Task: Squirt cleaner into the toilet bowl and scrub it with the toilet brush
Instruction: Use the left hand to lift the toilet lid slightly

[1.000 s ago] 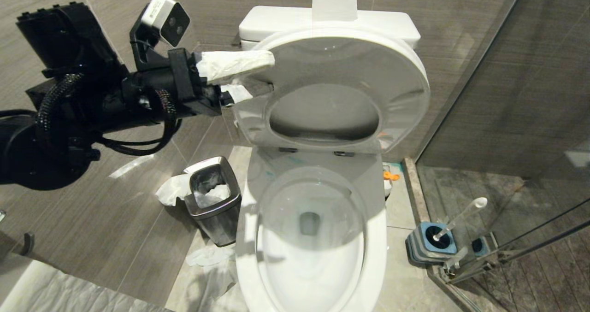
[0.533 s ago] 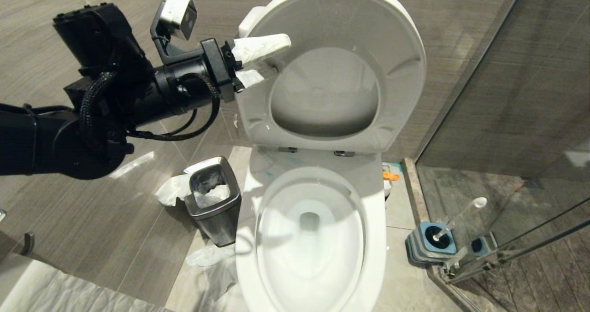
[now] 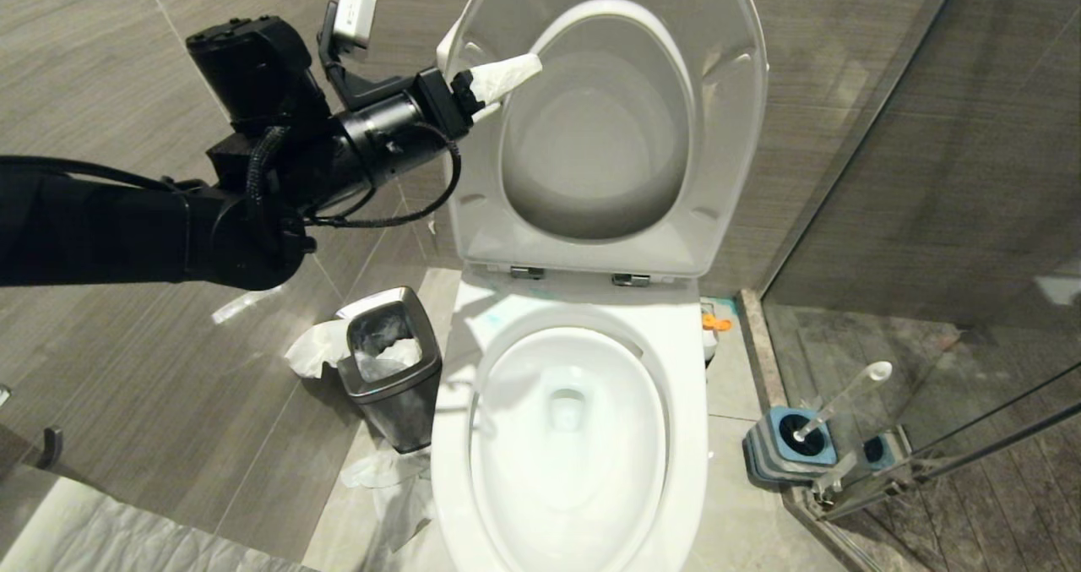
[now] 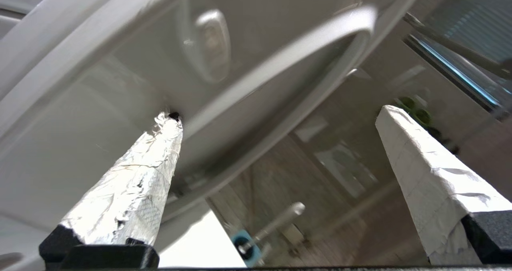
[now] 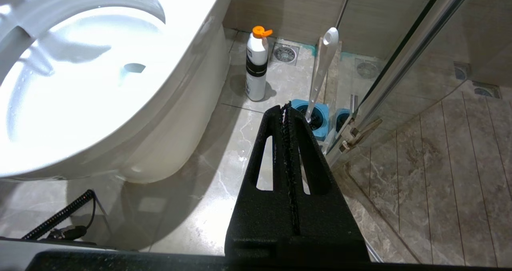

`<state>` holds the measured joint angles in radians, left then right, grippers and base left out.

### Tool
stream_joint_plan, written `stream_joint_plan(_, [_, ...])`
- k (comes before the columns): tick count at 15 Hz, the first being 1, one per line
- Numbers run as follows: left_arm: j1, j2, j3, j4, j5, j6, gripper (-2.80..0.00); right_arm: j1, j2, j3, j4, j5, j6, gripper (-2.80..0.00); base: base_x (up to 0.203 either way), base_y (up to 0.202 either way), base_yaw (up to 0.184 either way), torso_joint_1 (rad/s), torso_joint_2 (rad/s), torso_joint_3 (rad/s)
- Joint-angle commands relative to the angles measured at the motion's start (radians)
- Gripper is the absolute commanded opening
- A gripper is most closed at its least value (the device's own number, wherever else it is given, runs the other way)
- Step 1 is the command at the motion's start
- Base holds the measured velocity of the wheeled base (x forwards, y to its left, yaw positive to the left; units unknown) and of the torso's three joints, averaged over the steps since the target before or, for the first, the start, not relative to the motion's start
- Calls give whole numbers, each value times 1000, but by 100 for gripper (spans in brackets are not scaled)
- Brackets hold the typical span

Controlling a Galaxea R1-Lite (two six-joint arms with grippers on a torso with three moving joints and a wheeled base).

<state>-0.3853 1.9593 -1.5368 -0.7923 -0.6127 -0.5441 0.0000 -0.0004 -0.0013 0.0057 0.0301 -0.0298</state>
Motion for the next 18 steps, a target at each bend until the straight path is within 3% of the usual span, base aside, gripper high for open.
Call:
stream_joint_plan(1, [0,90,-81,-4,33,-1,0,0,0,0,0,1,-1,-280,0,0,0,0,0,0])
stream_joint_plan(6, [-20,217,-239,-9,120,76,0,0,0,0,0,1,-1,-280,0,0,0,0,0,0])
stream_joint_plan(14, [-44,270,-243,-10,220,182,0,0,0,0,0,1,-1,-280,0,0,0,0,0,0])
stream_joint_plan(18, [-59,300,-243,-47,266,195,0,0,0,0,0,1,-1,-280,0,0,0,0,0,0])
